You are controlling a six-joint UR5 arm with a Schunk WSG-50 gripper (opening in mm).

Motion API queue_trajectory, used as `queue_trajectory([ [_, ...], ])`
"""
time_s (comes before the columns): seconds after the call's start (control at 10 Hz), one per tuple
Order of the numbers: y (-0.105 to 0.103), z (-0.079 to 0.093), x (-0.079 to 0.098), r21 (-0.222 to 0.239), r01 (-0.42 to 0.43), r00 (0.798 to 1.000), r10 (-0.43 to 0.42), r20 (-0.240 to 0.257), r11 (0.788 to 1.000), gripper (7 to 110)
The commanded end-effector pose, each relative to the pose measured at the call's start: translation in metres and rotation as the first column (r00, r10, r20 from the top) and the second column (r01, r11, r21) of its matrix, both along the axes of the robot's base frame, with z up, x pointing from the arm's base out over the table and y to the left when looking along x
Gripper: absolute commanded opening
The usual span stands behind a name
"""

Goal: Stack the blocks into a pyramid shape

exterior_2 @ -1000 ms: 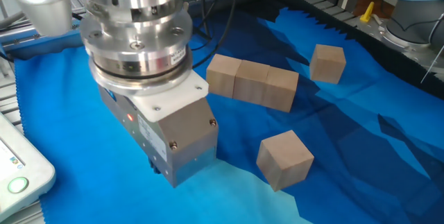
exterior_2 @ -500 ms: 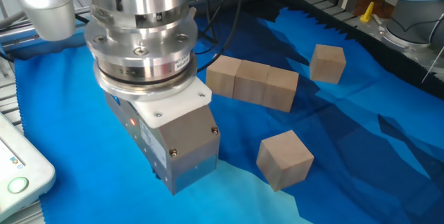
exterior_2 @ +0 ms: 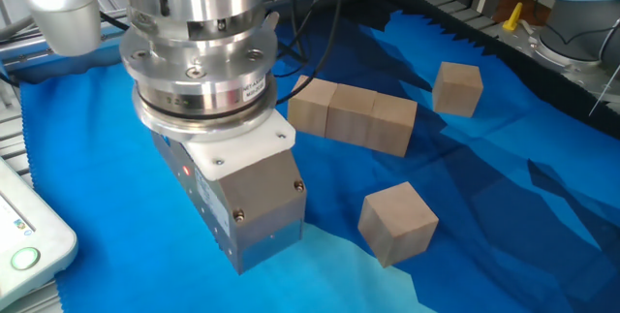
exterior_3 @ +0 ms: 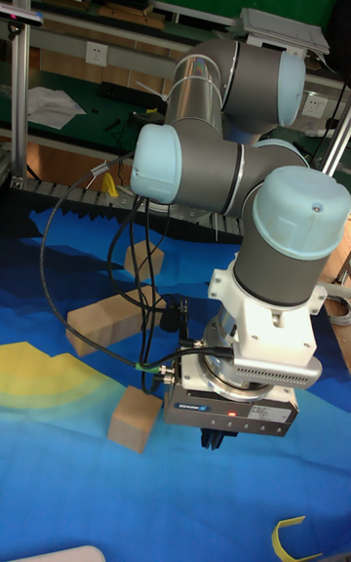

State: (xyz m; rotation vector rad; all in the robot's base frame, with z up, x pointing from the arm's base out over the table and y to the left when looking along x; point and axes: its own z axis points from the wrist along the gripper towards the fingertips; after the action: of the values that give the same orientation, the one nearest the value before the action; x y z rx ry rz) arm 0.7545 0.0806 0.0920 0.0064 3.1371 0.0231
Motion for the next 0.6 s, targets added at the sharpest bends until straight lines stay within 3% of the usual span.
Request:
queue_trajectory([
  [0.0, -0.003, -0.003, 0.016, 0.000, -0.006, 1.000, 0.006, -0.002, 1.000, 7],
  [0.2, -0.002, -0.003, 0.024, 0.003, 0.060, 0.998, -0.060, 0.024, 0.998, 7],
  [0.4, -0.013, -0.003, 0.021, -0.040, 0.087, 0.996, -0.087, 0.017, 0.995, 7],
  [0.5, -0.010, -0.003, 0.020, -0.028, 0.095, 0.995, -0.094, 0.013, 0.995, 7],
])
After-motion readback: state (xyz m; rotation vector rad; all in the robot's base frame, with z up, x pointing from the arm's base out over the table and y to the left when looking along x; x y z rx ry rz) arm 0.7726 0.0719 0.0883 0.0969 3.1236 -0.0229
